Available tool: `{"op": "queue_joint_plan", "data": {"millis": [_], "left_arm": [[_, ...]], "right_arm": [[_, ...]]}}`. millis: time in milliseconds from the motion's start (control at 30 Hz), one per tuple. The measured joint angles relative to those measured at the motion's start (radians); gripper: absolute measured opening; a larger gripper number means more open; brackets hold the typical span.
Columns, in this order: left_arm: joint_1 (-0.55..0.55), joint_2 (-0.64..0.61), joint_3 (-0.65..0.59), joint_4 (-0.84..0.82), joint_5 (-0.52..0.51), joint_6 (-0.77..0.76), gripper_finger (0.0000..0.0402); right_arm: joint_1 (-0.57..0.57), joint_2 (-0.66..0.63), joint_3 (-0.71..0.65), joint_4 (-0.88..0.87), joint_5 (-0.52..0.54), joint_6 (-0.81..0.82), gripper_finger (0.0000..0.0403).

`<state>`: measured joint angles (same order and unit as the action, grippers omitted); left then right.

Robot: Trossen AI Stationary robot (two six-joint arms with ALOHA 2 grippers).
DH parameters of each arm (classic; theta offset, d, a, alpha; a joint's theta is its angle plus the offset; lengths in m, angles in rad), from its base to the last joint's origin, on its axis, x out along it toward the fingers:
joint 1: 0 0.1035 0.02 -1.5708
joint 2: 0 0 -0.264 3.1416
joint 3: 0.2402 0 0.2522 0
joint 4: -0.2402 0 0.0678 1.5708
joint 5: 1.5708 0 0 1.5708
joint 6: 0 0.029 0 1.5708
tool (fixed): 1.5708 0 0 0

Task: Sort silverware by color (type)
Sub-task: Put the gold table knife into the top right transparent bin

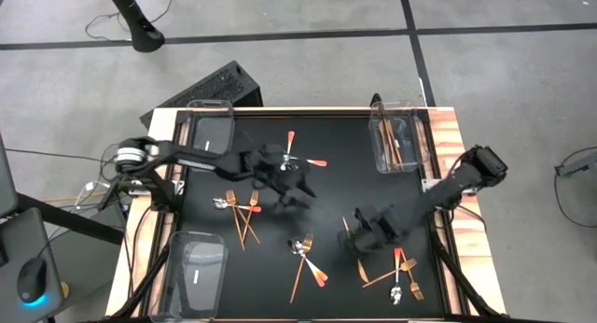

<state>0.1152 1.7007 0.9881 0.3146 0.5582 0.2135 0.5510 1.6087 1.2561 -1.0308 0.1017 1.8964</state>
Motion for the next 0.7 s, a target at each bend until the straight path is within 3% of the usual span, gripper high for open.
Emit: {"op": "queue_joint_plan", "data": {"millis": [400,700], "left_arm": [[-0.094,0.365,0.323,-0.038,-0.002,0.040,0.0169],[-0.104,0.602,0.631,-0.225,0.011,0.133,0.0169]], "right_arm": [[0.234,-0.050,0.012,0.014,0.003,0.243,0.0107],[0.284,-0.040,0.012,0.055,0.001,0.281,0.0107]]}}
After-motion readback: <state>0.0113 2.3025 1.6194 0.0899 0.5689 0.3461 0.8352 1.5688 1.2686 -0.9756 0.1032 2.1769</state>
